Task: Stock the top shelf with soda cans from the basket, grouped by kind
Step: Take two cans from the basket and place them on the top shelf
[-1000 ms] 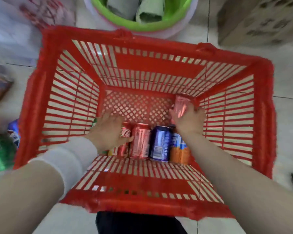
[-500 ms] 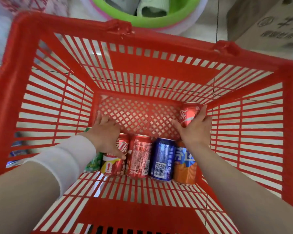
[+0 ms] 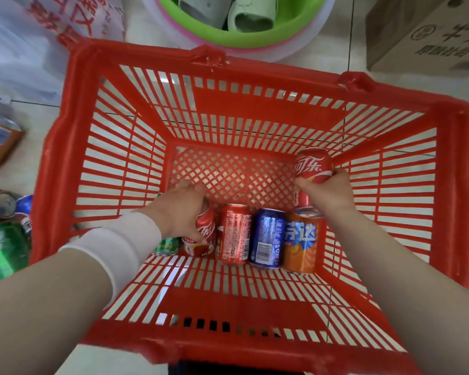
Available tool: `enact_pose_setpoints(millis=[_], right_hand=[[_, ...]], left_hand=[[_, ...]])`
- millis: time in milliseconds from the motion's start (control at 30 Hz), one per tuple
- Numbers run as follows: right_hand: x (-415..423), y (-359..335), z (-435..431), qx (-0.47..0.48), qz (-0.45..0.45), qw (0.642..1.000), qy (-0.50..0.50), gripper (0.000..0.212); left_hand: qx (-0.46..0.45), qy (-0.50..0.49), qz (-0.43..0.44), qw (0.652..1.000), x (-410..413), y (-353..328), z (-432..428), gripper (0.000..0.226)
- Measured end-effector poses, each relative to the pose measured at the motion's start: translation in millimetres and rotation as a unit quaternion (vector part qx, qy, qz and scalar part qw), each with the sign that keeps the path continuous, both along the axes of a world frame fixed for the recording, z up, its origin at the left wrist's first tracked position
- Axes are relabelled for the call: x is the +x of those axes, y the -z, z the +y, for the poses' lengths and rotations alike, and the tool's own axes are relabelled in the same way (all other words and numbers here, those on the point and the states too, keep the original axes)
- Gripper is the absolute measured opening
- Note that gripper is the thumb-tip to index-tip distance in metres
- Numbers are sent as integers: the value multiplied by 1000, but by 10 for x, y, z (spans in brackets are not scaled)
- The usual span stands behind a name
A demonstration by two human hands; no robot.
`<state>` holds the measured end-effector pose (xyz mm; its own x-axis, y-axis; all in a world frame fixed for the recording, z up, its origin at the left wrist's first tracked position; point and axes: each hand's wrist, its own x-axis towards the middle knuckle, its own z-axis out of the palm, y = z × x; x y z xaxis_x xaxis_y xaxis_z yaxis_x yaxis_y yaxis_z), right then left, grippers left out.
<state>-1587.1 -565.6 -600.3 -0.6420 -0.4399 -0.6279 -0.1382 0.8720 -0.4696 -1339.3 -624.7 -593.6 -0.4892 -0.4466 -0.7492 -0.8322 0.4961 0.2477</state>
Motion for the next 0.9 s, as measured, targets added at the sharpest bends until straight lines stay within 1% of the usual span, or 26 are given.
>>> enact_pose_setpoints(millis=[100,167,233,300,367,433,500,600,633,667,733,800,900], right_hand=[[74,-303,148,-10,-84,995,59,70],[147,-585,269,-17,-124,989,82,59],[238,-919,379,-29,-159,980,117,53],[331,-1305,491,-43,-199,969,142,46],[423,-1764,591,-58,-240,956,156,43],[533,-2303,669,-76,-294,940,156,54],[646,-2899,721,-90,-333,930,126,67],[748,-3843,814,-102,-373,918,89,71],[780,-4172,845,-110,-387,913,75,74],[805,-4495,874,-119,-400,907,58,84],[865,-5143,911,-135,-426,894,15,102],[917,-5705,941,-149,-441,885,-21,108],[1089,-6380,947,-165,-449,877,-51,110]], left_hand=[[1,-57,27,998,-6,-303,38,87],[-5,-89,50,995,12,-607,58,87],[-16,-120,85,989,65,-972,66,83],[-15,-183,136,974,133,-1395,95,81],[-10,-258,178,949,203,-1872,151,79],[-7,-328,206,922,284,-2380,232,79],[14,-393,234,889,374,-2911,323,81],[64,-473,275,834,496,-3775,457,80],[73,-487,291,820,535,-4088,501,80],[80,-494,307,809,583,-4393,546,83],[87,-498,325,799,671,-5009,620,86],[100,-507,342,785,739,-5573,693,79],[96,-533,382,749,849,-6210,801,66]])
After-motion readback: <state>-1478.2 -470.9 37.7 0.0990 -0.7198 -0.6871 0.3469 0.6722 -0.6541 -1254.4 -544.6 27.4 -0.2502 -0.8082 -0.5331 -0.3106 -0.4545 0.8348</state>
